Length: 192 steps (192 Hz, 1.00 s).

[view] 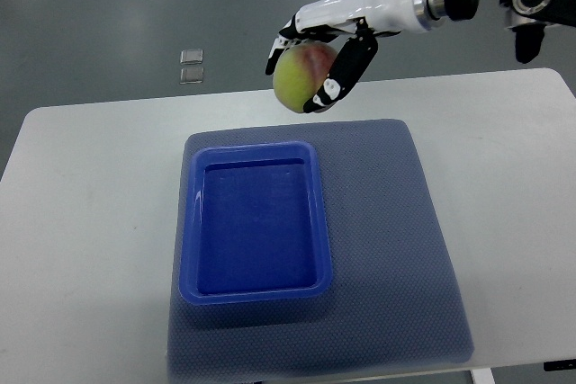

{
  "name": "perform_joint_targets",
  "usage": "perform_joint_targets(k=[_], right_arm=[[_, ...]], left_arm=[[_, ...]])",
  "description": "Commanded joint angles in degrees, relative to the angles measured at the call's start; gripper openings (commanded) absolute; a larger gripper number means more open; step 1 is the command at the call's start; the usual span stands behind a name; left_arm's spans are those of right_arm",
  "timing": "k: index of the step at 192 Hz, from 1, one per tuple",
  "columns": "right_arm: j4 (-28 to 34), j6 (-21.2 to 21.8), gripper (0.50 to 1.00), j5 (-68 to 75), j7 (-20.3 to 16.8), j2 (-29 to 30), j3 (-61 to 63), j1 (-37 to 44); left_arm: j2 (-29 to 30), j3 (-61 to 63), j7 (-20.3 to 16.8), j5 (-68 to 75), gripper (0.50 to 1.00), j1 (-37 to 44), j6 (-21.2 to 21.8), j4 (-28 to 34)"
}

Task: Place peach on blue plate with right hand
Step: 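Carry the peach over the blue tray and lower it inside, then open the right hand to release the peach and raise it away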

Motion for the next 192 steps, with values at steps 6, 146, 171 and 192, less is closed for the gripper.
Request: perform_joint_targets(k=[6, 146, 171, 192], right_arm=[[-3.0, -1.5, 0.601, 0.2, 0.1, 7.4, -1.3, -1.0], [-21.7, -5.2, 0.635, -10.6, 1.1, 30.8, -1.1, -22.5], [-23.9, -6.1, 0.641, -14.2, 1.1, 30.8, -1.2, -23.7], [-24.2, -6.5, 0.650, -14.8, 1.1, 30.8, -1.3, -24.2]], left_arm=[[0.0, 0.0, 0.0, 0.0, 1.000, 0.0, 0.0, 0.0], [0.0, 0.1, 0.3, -0.1, 1.000, 0.0, 0.1, 0.0], [0.0, 0.1, 0.3, -0.1, 1.000, 0.0, 0.1, 0.0], [0.0, 0.1, 0.3, -0.1, 1.000, 0.1, 0.1, 0.0]])
